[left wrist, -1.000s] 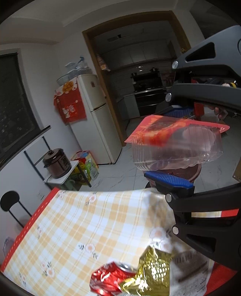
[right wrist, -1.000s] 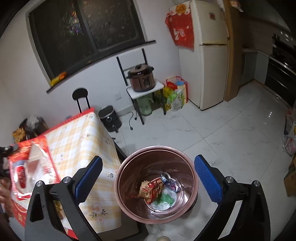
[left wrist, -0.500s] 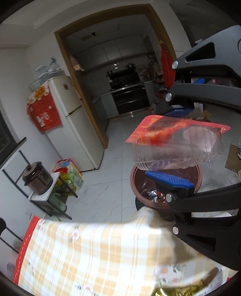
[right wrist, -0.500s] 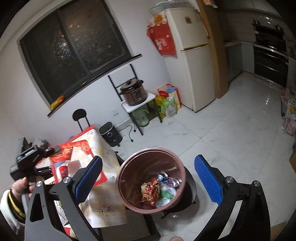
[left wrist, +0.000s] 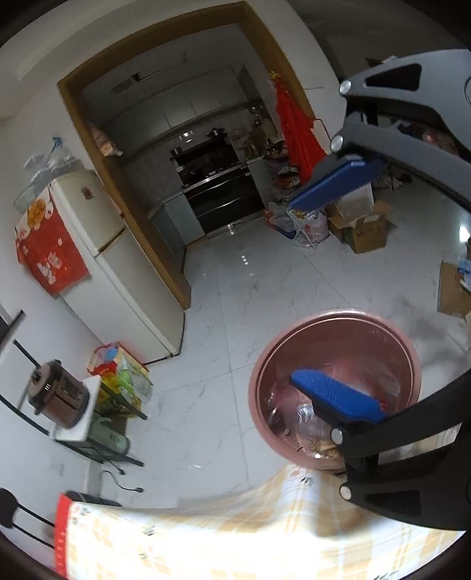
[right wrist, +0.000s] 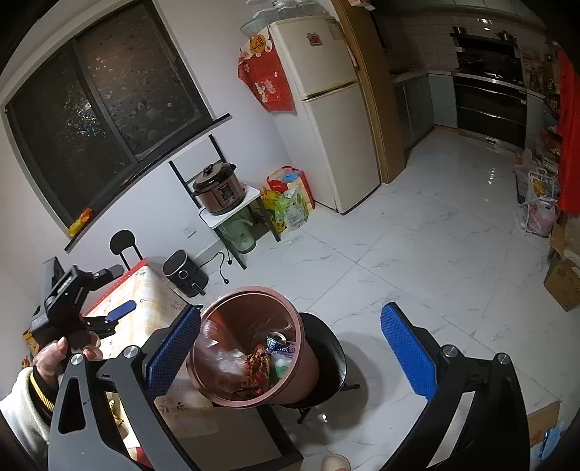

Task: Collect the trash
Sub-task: 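Carry the clear container over the brown bin and open the left gripper, then move both tools back over the remaining trash on the table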

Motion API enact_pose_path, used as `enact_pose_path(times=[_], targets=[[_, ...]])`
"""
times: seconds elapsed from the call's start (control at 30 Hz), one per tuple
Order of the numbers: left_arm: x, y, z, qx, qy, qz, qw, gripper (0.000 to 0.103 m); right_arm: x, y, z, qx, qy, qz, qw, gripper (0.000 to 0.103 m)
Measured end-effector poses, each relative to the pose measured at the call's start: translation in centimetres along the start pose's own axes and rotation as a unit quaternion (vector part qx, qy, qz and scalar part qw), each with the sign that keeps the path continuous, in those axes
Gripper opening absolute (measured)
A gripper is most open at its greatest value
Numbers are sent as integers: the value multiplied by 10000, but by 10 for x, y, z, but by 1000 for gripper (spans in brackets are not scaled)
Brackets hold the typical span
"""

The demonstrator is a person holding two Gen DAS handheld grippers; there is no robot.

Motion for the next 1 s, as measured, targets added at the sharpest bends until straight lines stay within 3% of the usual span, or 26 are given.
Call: enact_pose_path(times=[0.2,0.37,0.53,0.77,0.87,1.0], targets=[[-5,48,-9,-424,-586,-196,9972,96,1,-2,27,-281,166,47,9995,98],[-4,110,-14,-1029,-1196,-478,9863,97,2,-3,68,-703,350,86,9969,98],[3,177,-16,-1662,-1680,-822,9682,97,7,1,116,-988,630,93,9931,98],[18,289,-12,-2491,-2313,-1328,9310,97,20,16,178,-1240,1065,22,9865,98],[29,334,-6,-2755,-2490,-1536,9157,97,26,22,207,-1349,1241,10,9831,98],[45,392,11,-3045,-2418,-1816,9032,97,41,30,242,-1475,1462,37,9782,98]])
Point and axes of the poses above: each gripper's, at about its wrist camera, not at the fingertips, and y roughly against the way its jaws point, z to its left, x to its underside, the point moved 4 cm from there along -y, roughly the way its jaws point, and after that the axes turned 12 degrees about x, right-handed, at the moved point
